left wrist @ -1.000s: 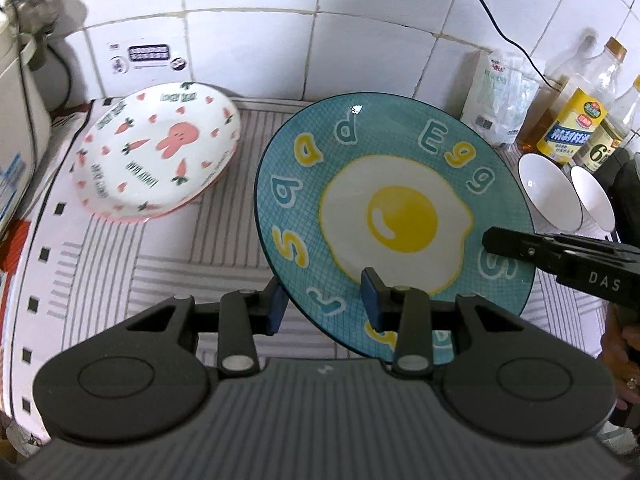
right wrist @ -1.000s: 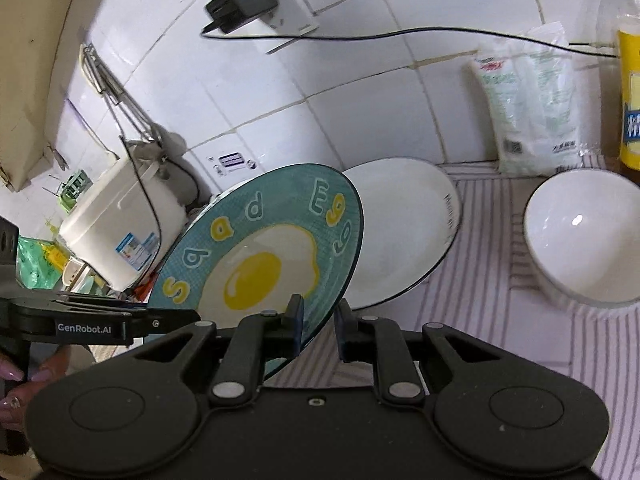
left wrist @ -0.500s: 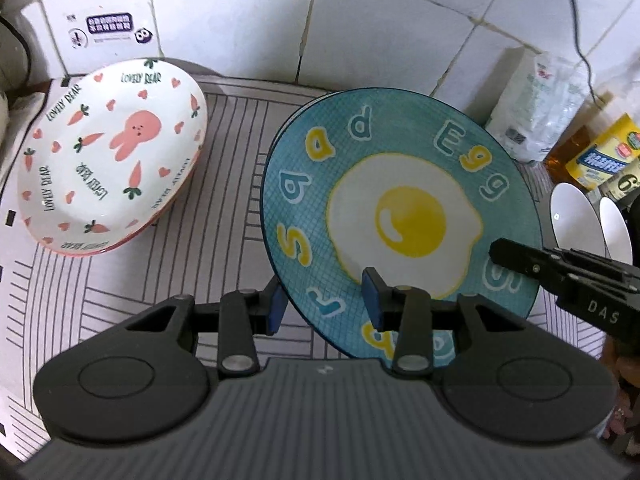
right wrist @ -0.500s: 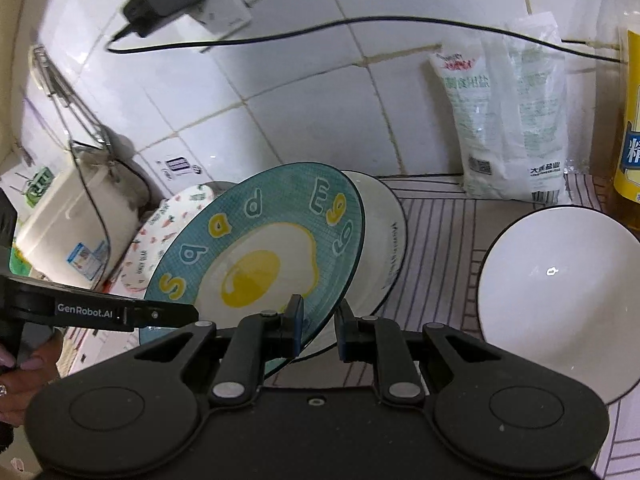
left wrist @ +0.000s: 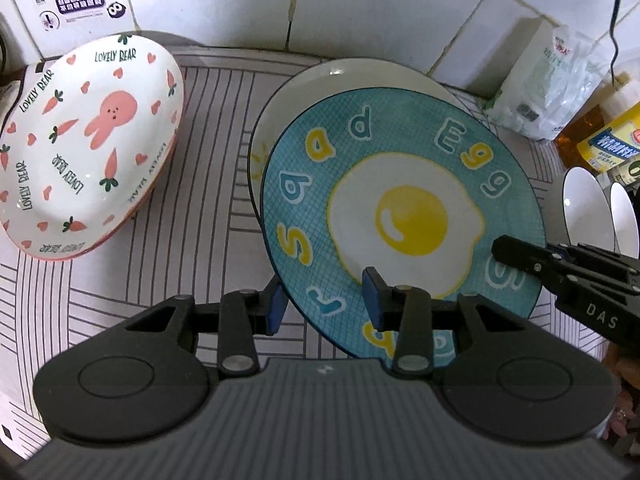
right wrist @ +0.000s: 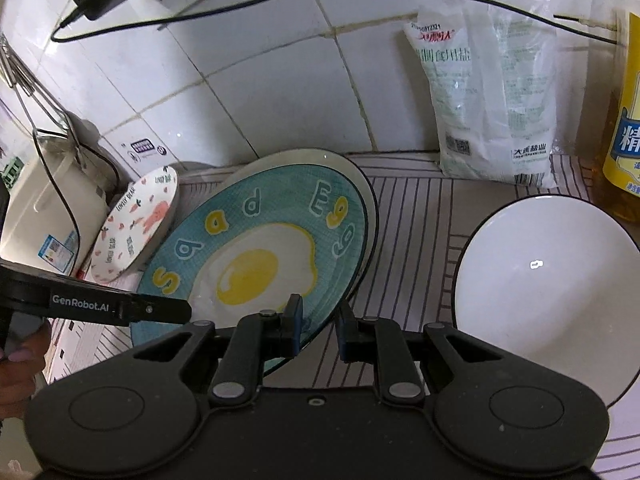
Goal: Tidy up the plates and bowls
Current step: 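Lower the egg plate onto the white plate and open both grippers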
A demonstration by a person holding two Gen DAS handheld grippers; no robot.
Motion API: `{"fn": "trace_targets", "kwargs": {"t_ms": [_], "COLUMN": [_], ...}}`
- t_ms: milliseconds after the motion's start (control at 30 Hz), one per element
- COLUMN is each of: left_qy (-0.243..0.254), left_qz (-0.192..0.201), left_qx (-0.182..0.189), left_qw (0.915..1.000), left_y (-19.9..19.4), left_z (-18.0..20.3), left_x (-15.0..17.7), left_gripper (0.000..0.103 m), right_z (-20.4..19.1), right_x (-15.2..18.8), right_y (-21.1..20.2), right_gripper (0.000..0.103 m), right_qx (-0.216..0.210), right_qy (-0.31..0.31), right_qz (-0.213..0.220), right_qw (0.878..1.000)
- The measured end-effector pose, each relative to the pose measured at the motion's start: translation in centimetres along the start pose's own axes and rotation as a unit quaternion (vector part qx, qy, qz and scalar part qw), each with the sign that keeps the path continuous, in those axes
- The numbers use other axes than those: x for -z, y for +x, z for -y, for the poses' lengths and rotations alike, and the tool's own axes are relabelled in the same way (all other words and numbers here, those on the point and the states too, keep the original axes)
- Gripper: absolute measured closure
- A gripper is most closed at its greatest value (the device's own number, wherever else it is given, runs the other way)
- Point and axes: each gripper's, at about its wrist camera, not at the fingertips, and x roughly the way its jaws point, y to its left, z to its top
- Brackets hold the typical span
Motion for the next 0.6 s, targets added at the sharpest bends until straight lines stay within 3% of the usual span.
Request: {"fn": "trace_targets", "kwargs": {"t_ms": [300, 600], "left_qy": [0.007, -0.010], "left_qz": [-0.019, -0.025], "left_qx": [-0.022, -0.043], "left_qw": [0.9995, 0.9987], "left_y": [0.8, 1.2], "left_z": [1.0, 1.3], "left_x": [-0.8, -1.4], "left_gripper": [0.065, 0.065], "right_z": [-1.0, -2.8], "right_x": [-0.8, -1.4], "right_y": [0.4, 1.8], "right_gripper": [0.079, 0.067], "right_qx": [0.044, 0.098], "right_qy": [-0.002, -0.030], "right_qz": [-0.034, -0.055], "right_qw": [0.998, 0.993]}}
